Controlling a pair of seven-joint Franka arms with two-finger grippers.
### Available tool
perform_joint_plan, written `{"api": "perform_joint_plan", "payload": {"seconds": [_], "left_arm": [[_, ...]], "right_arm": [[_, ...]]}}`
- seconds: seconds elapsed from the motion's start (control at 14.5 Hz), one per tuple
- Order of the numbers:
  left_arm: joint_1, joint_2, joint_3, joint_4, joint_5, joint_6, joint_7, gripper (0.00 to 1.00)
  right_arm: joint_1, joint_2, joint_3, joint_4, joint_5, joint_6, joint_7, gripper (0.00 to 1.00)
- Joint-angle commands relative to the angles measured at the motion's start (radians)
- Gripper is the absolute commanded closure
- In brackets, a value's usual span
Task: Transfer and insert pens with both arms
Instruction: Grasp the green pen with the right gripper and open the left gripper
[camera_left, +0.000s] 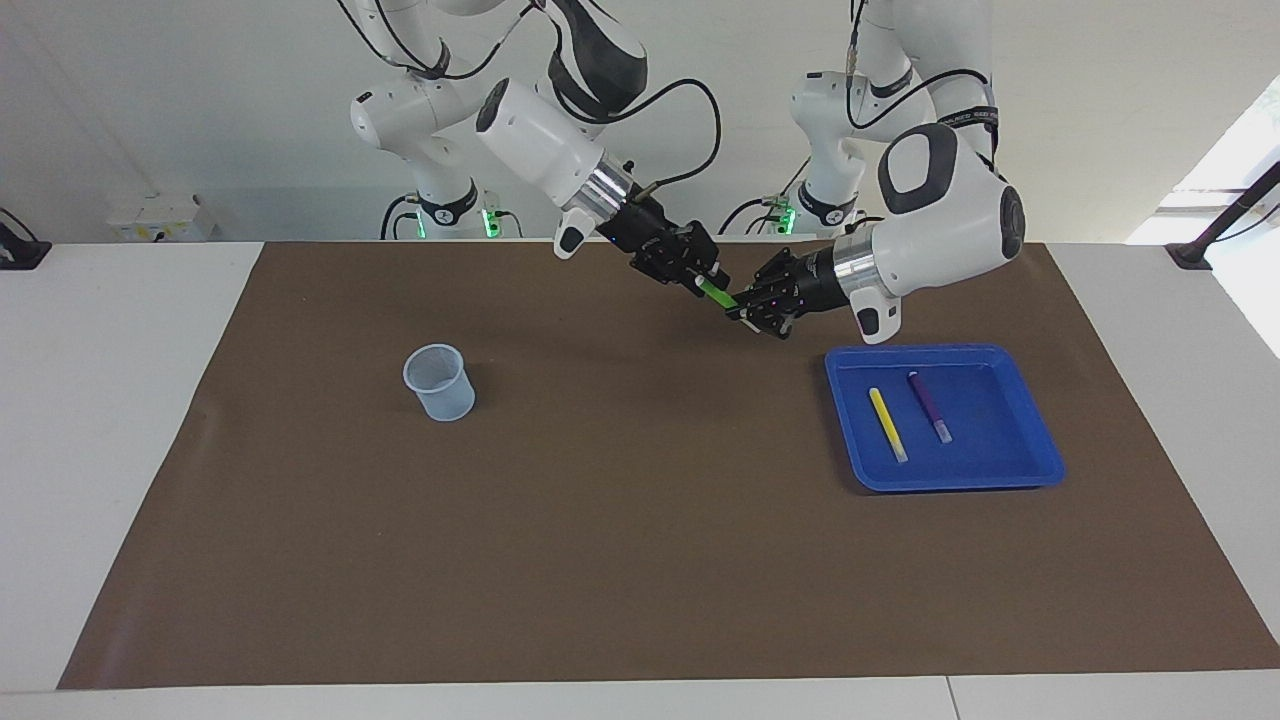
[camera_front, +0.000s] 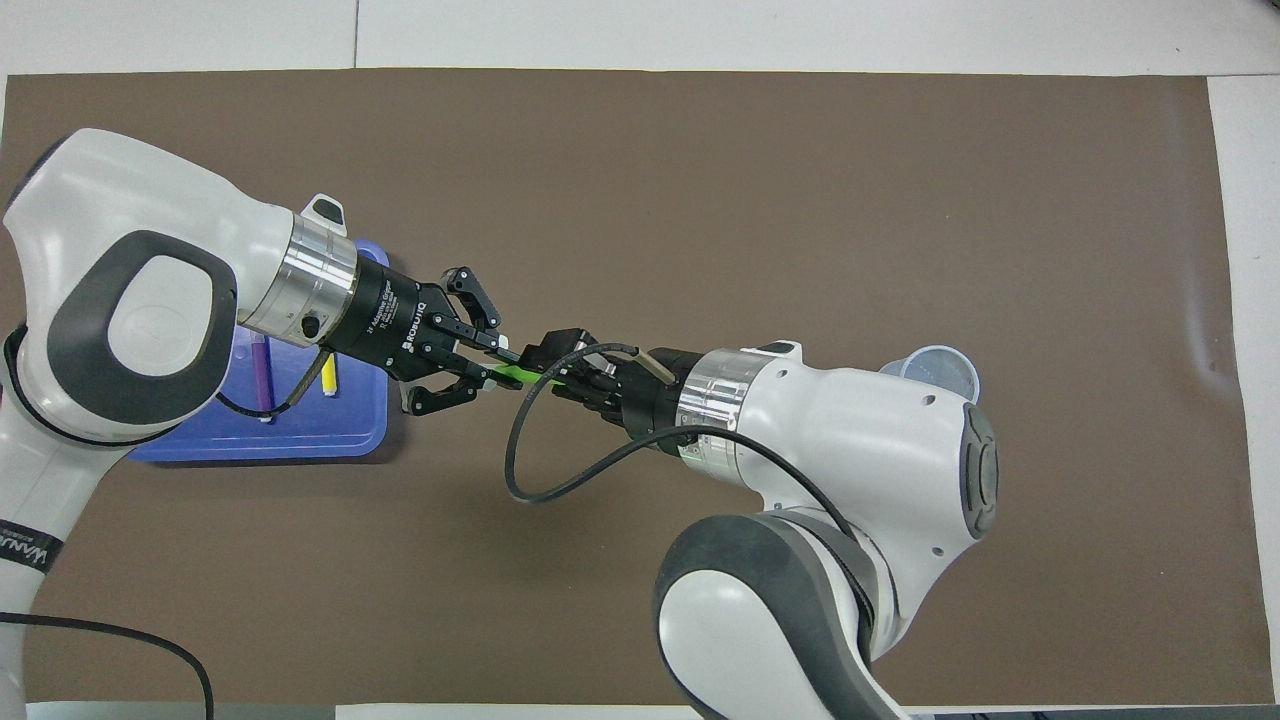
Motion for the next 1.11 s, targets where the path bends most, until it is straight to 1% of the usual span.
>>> {"api": "perform_joint_plan", "payload": {"seconds": [0.0,0.07,0.14,0.48,0.55,0.62,0.76,0.83,0.9,1.04], "left_arm": [[-0.005,-0.03,0.01,-0.034,-0.025,-0.001,0.017,1.0],[-0.005,-0.03,0.01,-0.034,-0.025,-0.001,0.017,1.0],[-0.005,-0.03,0.01,-0.036,-0.025,-0.001,0.017,1.0],[-0.007,-0.03,0.01,-0.034,-0.025,0.005,0.016,1.0],[-0.009,-0.03,0.01,-0.034,-0.023,0.008,0.017,0.98],[-0.01,-0.032,0.012,-0.03,-0.022,0.013,0.017,0.02],[-0.015,-0.044,0.014,-0.033,-0.02,0.024,0.016,0.0],[-0.013,-0.044,0.015,-0.033,-0.016,0.025,0.019,0.0],[-0.013,-0.044,0.015,-0.031,-0.008,0.037,0.032,0.0],[-0.006,-0.044,0.017,-0.037,-0.003,0.05,0.103,0.0]], "right_arm": [[-0.001,0.009,0.001,0.012,0.0,0.006,-0.021,0.8],[-0.001,0.009,0.001,0.011,0.0,0.004,-0.021,0.94],[-0.002,0.009,0.001,0.011,0.0,0.001,-0.021,1.0],[-0.007,0.008,0.001,0.01,0.0,-0.011,-0.019,1.0],[-0.008,0.006,0.001,0.01,0.0,-0.016,-0.019,1.0],[-0.011,0.005,0.001,0.01,0.0,-0.034,-0.019,1.0],[-0.034,0.0,0.0,0.011,0.0,-0.085,-0.018,1.0],[-0.065,-0.003,-0.003,0.01,-0.014,-0.135,-0.021,1.0],[-0.105,-0.005,-0.006,0.013,-0.072,-0.211,-0.031,1.0],[-0.217,-0.027,-0.005,0.051,-0.239,-0.406,-0.069,1.0]]}}
